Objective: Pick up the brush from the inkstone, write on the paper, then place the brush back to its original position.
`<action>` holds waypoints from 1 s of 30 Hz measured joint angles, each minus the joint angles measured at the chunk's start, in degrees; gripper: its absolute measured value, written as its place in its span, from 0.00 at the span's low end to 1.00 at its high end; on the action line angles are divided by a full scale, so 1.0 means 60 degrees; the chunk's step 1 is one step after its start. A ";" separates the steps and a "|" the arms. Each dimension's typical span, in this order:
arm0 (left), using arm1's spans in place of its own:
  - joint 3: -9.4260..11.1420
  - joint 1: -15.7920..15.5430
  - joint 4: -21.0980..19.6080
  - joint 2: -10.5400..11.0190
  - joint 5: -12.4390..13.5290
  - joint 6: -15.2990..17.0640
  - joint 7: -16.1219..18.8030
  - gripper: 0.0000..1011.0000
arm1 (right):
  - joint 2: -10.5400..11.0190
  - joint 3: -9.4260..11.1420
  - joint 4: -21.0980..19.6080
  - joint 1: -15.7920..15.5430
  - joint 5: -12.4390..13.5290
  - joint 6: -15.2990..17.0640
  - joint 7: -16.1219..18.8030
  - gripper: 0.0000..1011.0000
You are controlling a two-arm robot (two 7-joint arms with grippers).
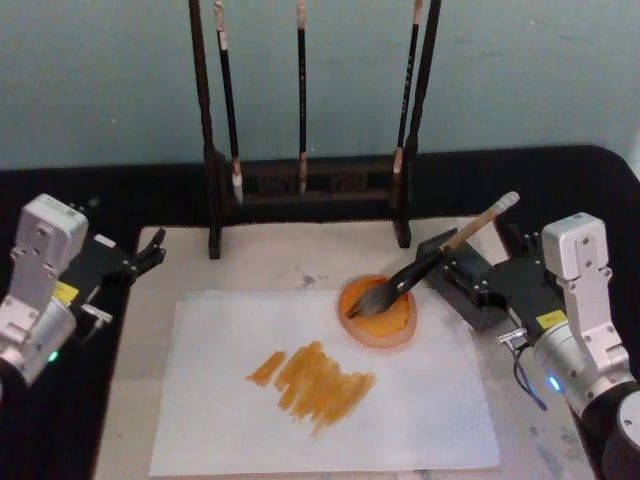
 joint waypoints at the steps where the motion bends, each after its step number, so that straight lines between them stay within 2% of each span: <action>1: -0.0001 0.0000 0.0000 0.0000 0.0000 0.0000 0.0000 1.00 | 0.0000 0.0000 0.0000 0.0000 0.0000 0.0000 -0.0001 0.99; 30: 0.0000 0.0000 0.0000 0.0000 0.0000 0.0000 0.0000 1.00 | -0.0001 0.0000 0.0000 0.0000 0.0000 -0.0001 0.0000 0.99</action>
